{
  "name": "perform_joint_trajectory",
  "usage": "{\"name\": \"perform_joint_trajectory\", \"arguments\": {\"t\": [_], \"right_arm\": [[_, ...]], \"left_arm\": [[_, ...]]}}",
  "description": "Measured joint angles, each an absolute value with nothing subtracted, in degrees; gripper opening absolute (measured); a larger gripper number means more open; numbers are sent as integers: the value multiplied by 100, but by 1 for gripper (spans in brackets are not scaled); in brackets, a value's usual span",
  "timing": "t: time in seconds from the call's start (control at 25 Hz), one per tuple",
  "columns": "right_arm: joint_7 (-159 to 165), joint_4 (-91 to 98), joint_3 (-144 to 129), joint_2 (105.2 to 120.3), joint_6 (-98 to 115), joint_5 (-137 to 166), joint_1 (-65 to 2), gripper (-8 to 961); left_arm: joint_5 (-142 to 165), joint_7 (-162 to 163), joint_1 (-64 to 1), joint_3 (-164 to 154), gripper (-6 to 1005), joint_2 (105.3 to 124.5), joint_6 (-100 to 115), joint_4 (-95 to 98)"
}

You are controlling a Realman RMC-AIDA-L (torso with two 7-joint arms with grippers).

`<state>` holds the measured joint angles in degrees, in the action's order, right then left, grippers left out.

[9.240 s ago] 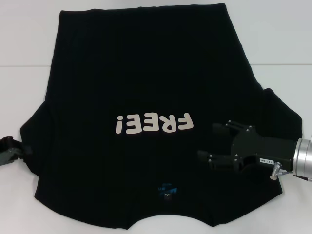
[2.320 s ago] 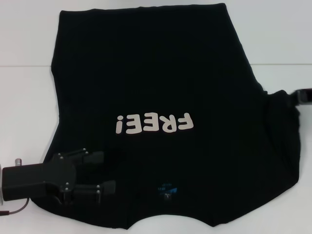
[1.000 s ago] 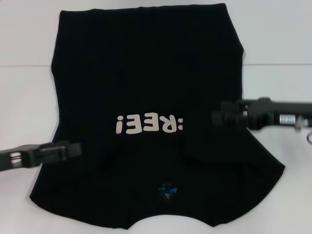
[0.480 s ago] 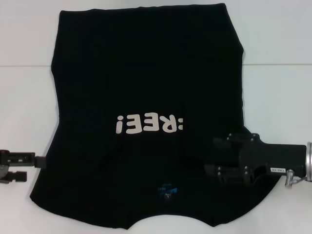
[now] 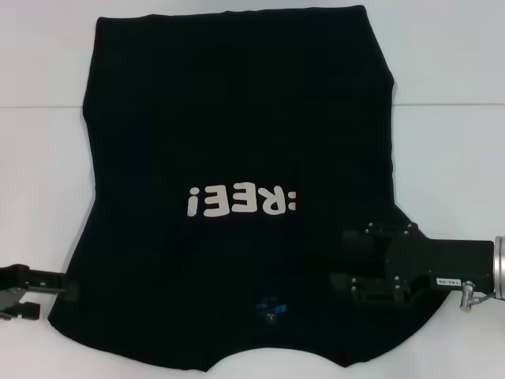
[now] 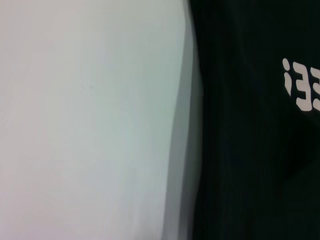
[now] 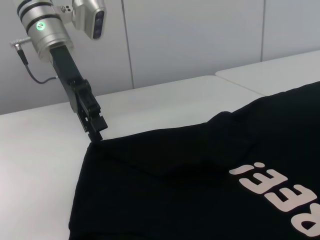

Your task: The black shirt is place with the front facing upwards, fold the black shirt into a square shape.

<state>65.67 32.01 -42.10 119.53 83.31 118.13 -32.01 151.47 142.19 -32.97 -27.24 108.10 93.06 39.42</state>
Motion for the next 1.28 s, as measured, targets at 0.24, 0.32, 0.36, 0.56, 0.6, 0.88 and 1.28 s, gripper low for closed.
{"name": "perform_joint_trajectory", "arguments": {"t": [0.24,0.32,0.36,0.56,0.6,0.88,1.28], "right_arm": [[6569,3199,-4187,11950,8335,11813,-3193,763],[6577,3199,-4191,11945,8338,11811,-3192,764],[6581,3199,-4198,11943,8339,11809,-3191,764],[6591,3199,-4189,11935,8369,11800,-3190,763],[6591,3199,-4189,11935,8369,11800,-3190,763],[6597,3237,-4162,11918,8391,11779,-3183,761],[7346,3468,-4095,11828,8403,11789,-3175,762]], "left_arm": [[15118,14201,-3285,-2715,949,10841,9314,3832],[15110,14179,-3308,-2713,949,10873,9303,3780],[15103,14163,-3342,-2712,949,10907,9299,3764],[15101,14135,-3424,-2711,947,10983,9304,3753],[15101,14131,-3438,-2707,946,10993,9310,3753],[15138,14103,-3473,-2718,818,11043,9214,3808],[15148,14021,-3481,-2842,454,11048,9118,3771]]}}
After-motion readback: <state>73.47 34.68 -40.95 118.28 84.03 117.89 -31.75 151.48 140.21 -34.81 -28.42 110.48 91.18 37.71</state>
